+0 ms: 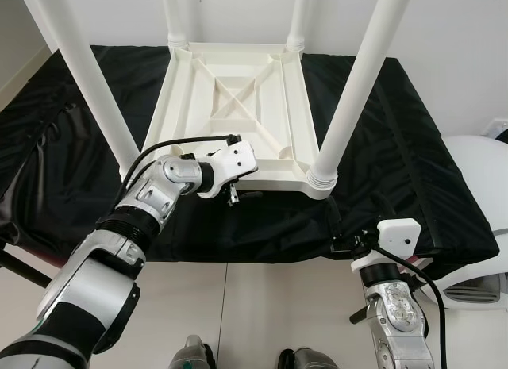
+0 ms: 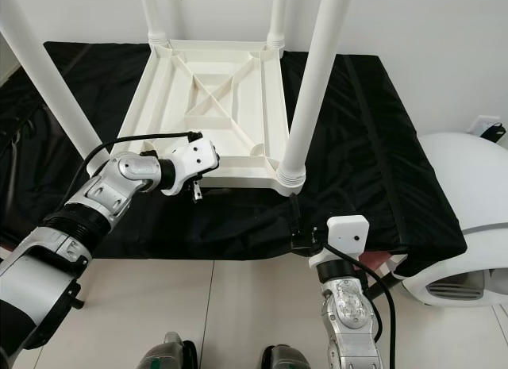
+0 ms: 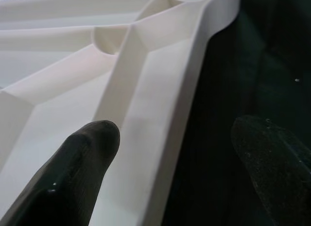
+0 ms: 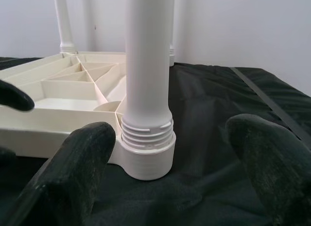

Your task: Building children table

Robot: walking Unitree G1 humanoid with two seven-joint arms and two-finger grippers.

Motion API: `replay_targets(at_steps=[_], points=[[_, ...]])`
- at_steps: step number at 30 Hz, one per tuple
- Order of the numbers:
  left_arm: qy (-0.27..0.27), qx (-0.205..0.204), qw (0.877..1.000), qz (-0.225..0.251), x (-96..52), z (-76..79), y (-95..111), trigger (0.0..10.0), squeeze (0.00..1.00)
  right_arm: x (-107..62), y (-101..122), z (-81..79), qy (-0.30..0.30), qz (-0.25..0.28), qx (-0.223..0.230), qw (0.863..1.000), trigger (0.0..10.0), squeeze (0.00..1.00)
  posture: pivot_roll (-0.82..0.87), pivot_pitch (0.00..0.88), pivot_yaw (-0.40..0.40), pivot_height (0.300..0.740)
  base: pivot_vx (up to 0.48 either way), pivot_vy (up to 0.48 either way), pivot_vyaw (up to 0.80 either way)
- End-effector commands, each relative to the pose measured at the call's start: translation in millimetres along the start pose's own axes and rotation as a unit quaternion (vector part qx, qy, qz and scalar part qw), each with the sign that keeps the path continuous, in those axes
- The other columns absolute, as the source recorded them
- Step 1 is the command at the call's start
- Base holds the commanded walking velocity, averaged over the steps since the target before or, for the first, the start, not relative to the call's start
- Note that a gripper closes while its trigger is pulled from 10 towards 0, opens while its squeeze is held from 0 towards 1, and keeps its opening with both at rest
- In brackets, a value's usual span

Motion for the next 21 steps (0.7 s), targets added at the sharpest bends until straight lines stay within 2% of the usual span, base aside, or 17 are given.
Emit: replay_targets(at_steps=[1,10,21], points=[[-0.036,0.009,0.999,0.002,4.0,7.7,-0.9,10.0,0.00,-5.8,-1.2,-0.2,-0.005,-0.009,-0.001,1.000,10.0,0.00,-0.08,0.110,0.036,0.740,0.000,0.000,0.00],[-0.063,0.004,0.998,-0.004,13.1,16.1,-4.4,10.0,0.00,-11.4,-1.4,-1.7,-0.008,-0.014,-0.002,1.000,10.0,0.00,-0.08,0.113,0.048,0.740,0.000,0.000,0.00],[-0.064,-0.004,0.998,-0.007,22.7,12.5,0.5,10.0,0.00,-18.6,-1.6,-2.5,-0.015,-0.021,-0.004,1.000,10.0,0.00,-0.10,0.113,0.060,0.740,0.000,0.000,0.00]])
Point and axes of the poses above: a point about 5 cm out from each wrist's last joint towards the gripper, its own x axis pointing out of the wrist towards the gripper, its own y axis along the axis of the wrist's last joint, z = x × y, the point moved 2 cm from there along x, pointing out of the wrist towards the gripper, and after that the axes turned 13 degrees about x, right-handed, at the moved point
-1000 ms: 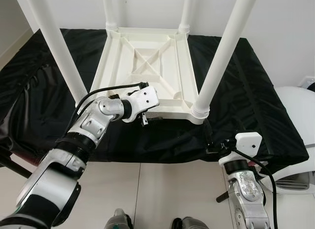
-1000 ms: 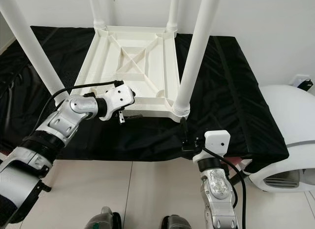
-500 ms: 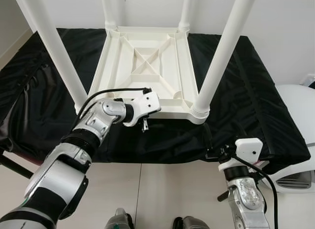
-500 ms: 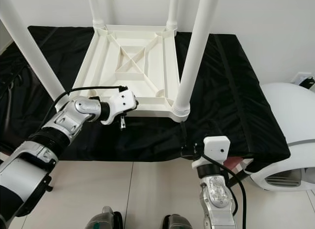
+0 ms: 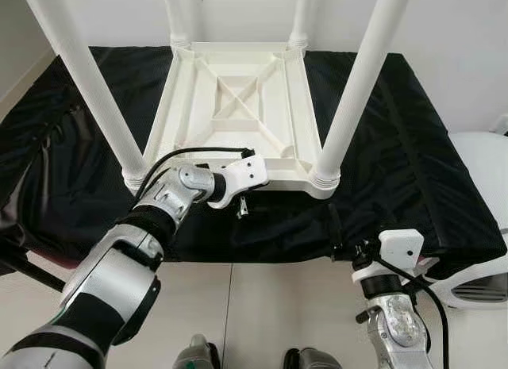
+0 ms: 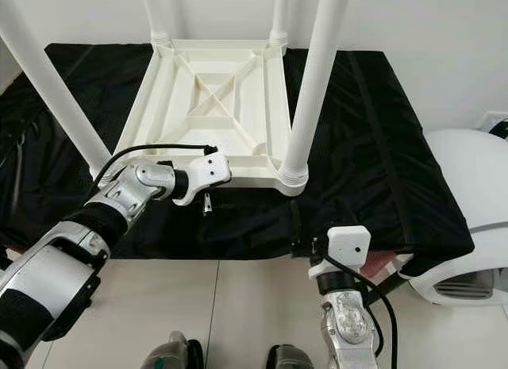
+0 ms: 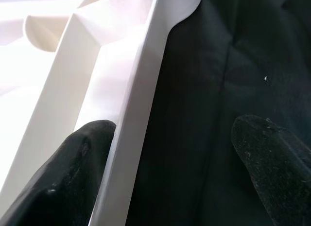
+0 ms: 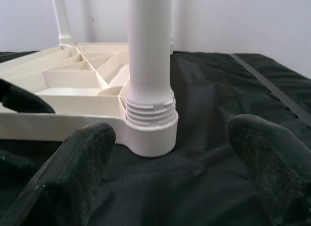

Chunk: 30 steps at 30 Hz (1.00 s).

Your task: Building children table

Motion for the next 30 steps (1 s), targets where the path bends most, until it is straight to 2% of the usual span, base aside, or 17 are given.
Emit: replay_targets(at_steps=[1,5,10,13,17,18,19,20,21,30], points=[[-0.012,0.006,1.000,-0.015,0.9,0.7,-2.7,10.0,0.00,-2.4,0.0,-0.2,-0.002,-0.005,-0.003,1.000,10.0,0.00,-0.10,0.115,0.064,0.740,0.000,0.000,0.00],[-0.012,0.000,0.999,-0.030,3.1,-0.1,-5.3,10.0,0.00,-4.4,0.7,-1.0,-0.003,-0.006,-0.005,1.000,10.0,0.00,-0.10,0.125,0.067,0.740,0.000,0.000,0.00],[0.002,-0.043,0.997,-0.059,1.4,-4.1,-14.4,10.0,0.00,-7.0,0.7,-1.2,-0.003,-0.011,-0.010,1.000,10.0,0.00,-0.10,0.135,0.068,0.740,0.000,0.000,0.00],[0.008,-0.067,0.996,-0.059,0.1,-5.9,-16.3,10.0,0.00,-7.1,1.0,-1.8,-0.003,-0.011,-0.011,1.000,10.0,0.00,-0.10,0.141,0.068,0.740,0.000,0.000,0.00],[0.015,-0.074,0.995,-0.065,-1.4,-8.1,-17.8,10.0,0.00,-7.1,1.6,-2.8,0.001,-0.010,-0.013,1.000,10.0,0.00,-0.10,0.143,0.067,0.740,0.000,0.000,0.00],[0.019,-0.079,0.995,-0.064,-2.5,-10.1,-17.8,3.8,0.00,-7.4,1.7,-3.0,0.001,-0.011,-0.014,1.000,10.0,0.00,-0.09,0.152,0.065,0.740,0.000,0.000,0.00],[0.025,-0.082,0.994,-0.065,-3.8,-12.6,-17.8,2.1,0.00,-7.5,1.8,-2.9,0.001,-0.012,-0.013,1.000,10.0,0.00,-0.09,0.155,0.065,0.740,0.000,0.000,0.00],[0.028,-0.084,0.994,-0.065,-4.7,-14.2,-17.7,2.1,0.00,-7.6,1.8,-2.8,0.001,-0.012,-0.012,1.000,10.0,0.00,-0.09,0.155,0.065,0.740,0.000,0.000,0.00],[0.031,-0.088,0.993,-0.066,-5.8,-16.0,-17.8,0.0,0.00,-7.7,1.9,-3.0,0.001,-0.013,-0.012,1.000,10.0,0.00,-0.09,0.159,0.065,0.740,0.000,0.000,0.00],[0.029,-0.091,0.993,-0.062,-8.5,-20.1,-16.1,0.0,0.00,-8.1,1.9,-3.8,0.003,-0.014,-0.017,1.000,10.0,0.00,-0.08,0.167,0.065,0.740,0.000,0.000,0.00]])
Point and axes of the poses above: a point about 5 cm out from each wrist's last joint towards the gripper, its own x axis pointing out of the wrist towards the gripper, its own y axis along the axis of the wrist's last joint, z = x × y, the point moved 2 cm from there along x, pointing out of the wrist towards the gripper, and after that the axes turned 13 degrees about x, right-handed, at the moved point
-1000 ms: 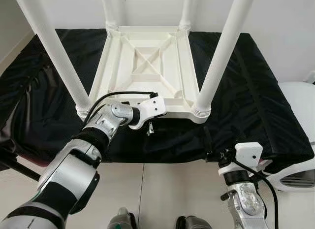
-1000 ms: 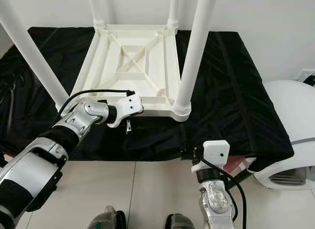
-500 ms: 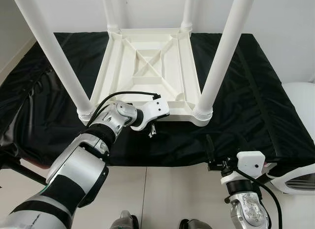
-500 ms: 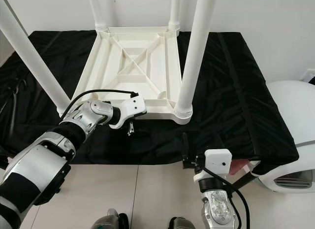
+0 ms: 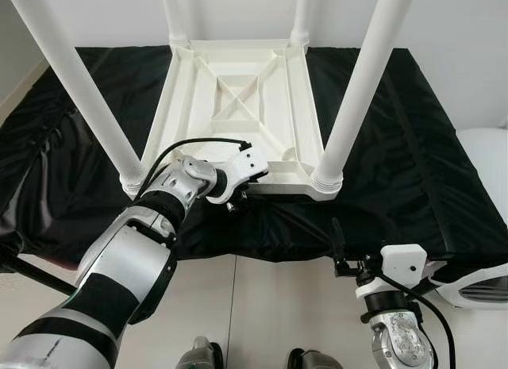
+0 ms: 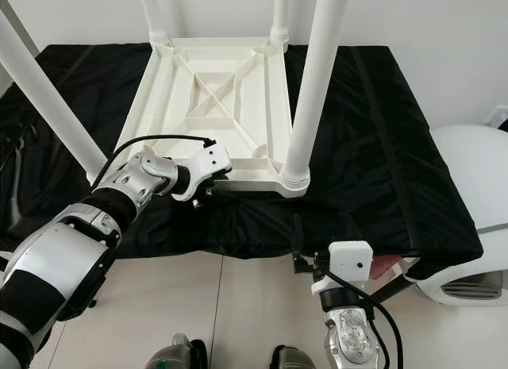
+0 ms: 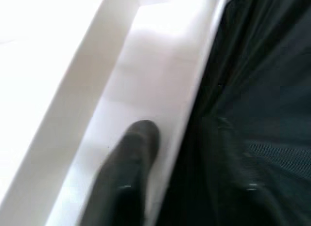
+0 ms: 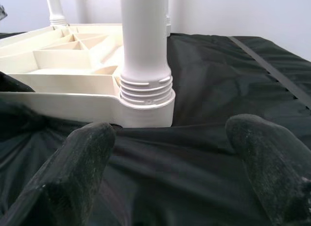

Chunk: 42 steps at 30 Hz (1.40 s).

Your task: Building children table

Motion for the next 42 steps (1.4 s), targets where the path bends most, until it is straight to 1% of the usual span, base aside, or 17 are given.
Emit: replay_targets(at_steps=[1,2,3,10,11,12,16,17,18,19,22,27,29,30,31,35,42], points=[[0.014,-0.007,1.000,-0.023,-1.9,-0.8,-9.2,0.0,0.00,-1.0,0.5,-1.2,0.003,-0.003,-0.006,1.000,10.0,0.00,-0.08,0.167,0.065,0.740,0.000,0.000,0.00],[0.013,-0.006,1.000,-0.024,-2.0,-0.9,-9.2,0.0,0.00,-1.0,0.4,-1.3,0.003,-0.003,-0.006,1.000,10.0,0.00,-0.08,0.167,0.065,0.740,0.000,0.000,0.00],[0.013,-0.005,1.000,-0.023,-2.4,-1.4,-8.8,10.0,0.00,-0.7,0.4,-1.2,0.003,-0.004,-0.007,1.000,10.0,0.00,-0.08,0.167,0.064,0.740,0.000,0.000,0.00],[0.010,-0.009,1.000,-0.017,-4.1,-4.5,-5.3,10.0,0.00,1.5,-0.3,-2.0,0.005,-0.004,-0.009,1.000,10.0,0.00,-0.08,0.166,0.063,0.740,0.000,0.000,0.00],[0.012,-0.020,1.000,-0.007,-4.6,-5.8,-3.1,10.0,0.17,1.9,-0.3,-2.2,0.005,-0.003,-0.009,1.000,10.0,0.00,-0.08,0.165,0.063,0.740,0.000,0.000,0.00],[0.016,-0.027,1.000,-0.001,-5.1,-7.3,-1.7,10.0,1.00,2.3,-0.2,-2.4,0.005,-0.003,-0.008,1.000,10.0,0.00,-0.08,0.165,0.064,0.740,0.000,0.000,0.00],[0.013,-0.016,1.000,-0.004,-6.0,-8.4,-0.6,10.0,1.00,2.6,-0.5,-2.9,0.006,-0.003,-0.008,1.000,10.0,0.00,-0.08,0.163,0.063,0.740,0.000,0.000,0.00],[0.011,-0.010,1.000,-0.007,-6.2,-8.5,-0.7,10.0,0.21,2.8,-0.8,-3.0,0.007,-0.003,-0.009,1.000,10.0,0.00,-0.08,0.162,0.063,0.740,0.000,0.000,0.00],[0.011,-0.010,1.000,-0.007,-6.2,-8.5,-0.7,10.0,0.21,2.8,-0.8,-3.0,0.007,-0.003,-0.009,1.000,10.0,0.00,-0.08,0.162,0.063,0.740,0.000,0.000,0.00],[0.008,-0.003,1.000,-0.009,-6.7,-8.9,-0.1,10.0,0.00,3.3,-1.1,-3.2,0.007,-0.004,-0.009,1.000,10.0,0.00,-0.08,0.160,0.063,0.740,0.000,0.000,0.00],[0.006,0.003,1.000,-0.008,-7.6,-10.2,1.7,10.0,0.00,4.7,-1.4,-3.4,0.007,-0.002,-0.009,1.000,10.0,0.00,-0.07,0.153,0.064,0.740,0.000,0.000,0.00],[0.010,0.003,1.000,-0.002,-8.9,-13.1,4.8,10.0,0.00,5.9,-1.8,-3.9,0.008,-0.001,-0.009,1.000,10.0,0.00,-0.08,0.148,0.064,0.740,0.000,0.000,0.00],[0.017,0.001,1.000,0.002,-11.4,-18.0,8.3,10.0,0.00,7.2,-2.0,-4.2,0.009,0.000,-0.009,1.000,10.0,0.00,-0.08,0.144,0.062,0.740,0.000,0.000,0.00],[0.017,0.001,1.000,0.002,-11.4,-18.0,8.3,10.0,0.00,7.2,-2.0,-4.2,0.009,0.000,-0.009,1.000,10.0,0.00,-0.08,0.144,0.062,0.740,0.000,0.000,0.00],[0.020,0.000,1.000,0.010,-13.7,-21.9,12.8,10.0,0.00,7.8,-1.9,-4.1,0.010,0.000,-0.011,1.000,10.0,0.00,-0.08,0.141,0.062,0.740,0.000,0.000,0.00],[0.021,0.002,1.000,0.016,-15.2,-24.3,16.0,10.0,0.00,8.5,-2.0,-3.9,0.011,0.001,-0.011,1.000,10.0,0.00,-0.08,0.140,0.061,0.740,0.000,0.000,0.00],[0.020,0.000,1.000,0.014,-16.1,-24.7,15.0,10.0,0.00,10.0,-1.9,-3.6,0.013,0.001,-0.012,1.000,10.0,0.00,-0.08,0.139,0.059,0.740,0.000,0.000,0.00]])
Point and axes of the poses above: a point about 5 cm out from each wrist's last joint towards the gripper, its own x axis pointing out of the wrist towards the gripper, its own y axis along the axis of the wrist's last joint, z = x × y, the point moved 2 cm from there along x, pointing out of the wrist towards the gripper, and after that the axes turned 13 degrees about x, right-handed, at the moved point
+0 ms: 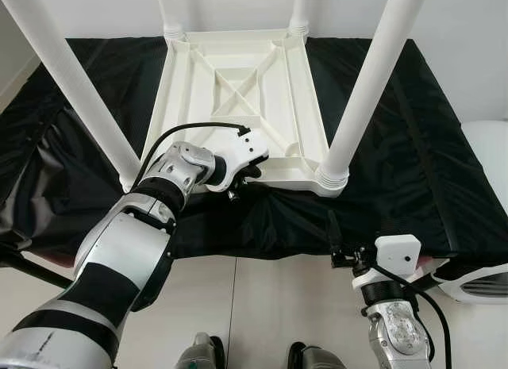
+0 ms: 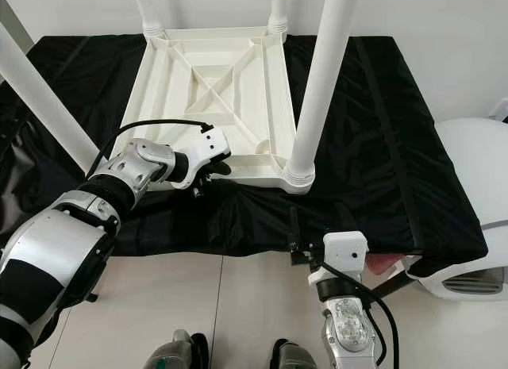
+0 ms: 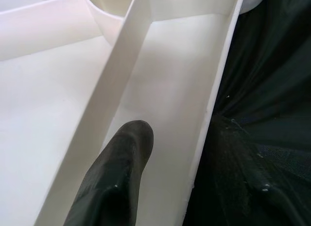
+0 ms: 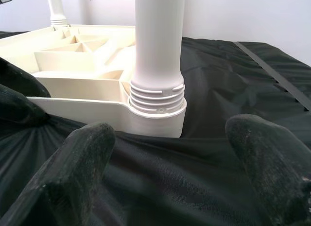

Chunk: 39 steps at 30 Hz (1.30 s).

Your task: Building children table

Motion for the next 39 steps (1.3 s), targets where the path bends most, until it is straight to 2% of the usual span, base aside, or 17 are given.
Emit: replay_targets(at_steps=[1,10,22,29,32,39], points=[[0.016,0.008,1.000,-0.001,-6.5,-9.9,4.7,10.0,0.00,-2.2,-5.9,0.2,0.000,-0.014,0.000,1.000,10.0,0.00,-0.07,0.138,0.057,0.740,0.000,0.000,0.00],[0.014,0.014,1.000,0.010,-11.2,-15.5,11.3,10.0,0.00,-1.6,-6.5,0.2,0.002,-0.015,-0.001,1.000,10.0,0.00,-0.07,0.140,0.052,0.740,0.000,0.000,0.00],[-0.003,0.019,1.000,0.009,-9.8,-11.9,11.2,10.0,0.00,-0.3,-6.5,-0.3,0.004,-0.014,-0.001,1.000,10.0,0.00,-0.06,0.146,0.050,0.740,0.000,0.000,0.00],[-0.019,0.021,0.999,0.032,-13.4,-13.6,18.7,10.0,0.00,-0.6,-6.6,0.0,0.004,-0.015,-0.002,1.000,10.0,0.00,-0.06,0.147,0.050,0.740,0.000,0.000,0.00],[-0.060,0.033,0.997,0.039,-7.4,-0.9,17.3,10.0,0.00,2.4,-7.3,0.0,0.008,-0.015,-0.001,1.000,10.0,0.00,-0.05,0.147,0.040,0.740,0.000,0.000,0.00],[-0.080,0.028,0.996,0.037,-0.2,10.2,11.8,10.0,0.00,3.6,-7.0,1.1,0.009,-0.014,-0.004,1.000,10.0,0.00,-0.06,0.148,0.042,0.740,0.000,0.000,0.00]])
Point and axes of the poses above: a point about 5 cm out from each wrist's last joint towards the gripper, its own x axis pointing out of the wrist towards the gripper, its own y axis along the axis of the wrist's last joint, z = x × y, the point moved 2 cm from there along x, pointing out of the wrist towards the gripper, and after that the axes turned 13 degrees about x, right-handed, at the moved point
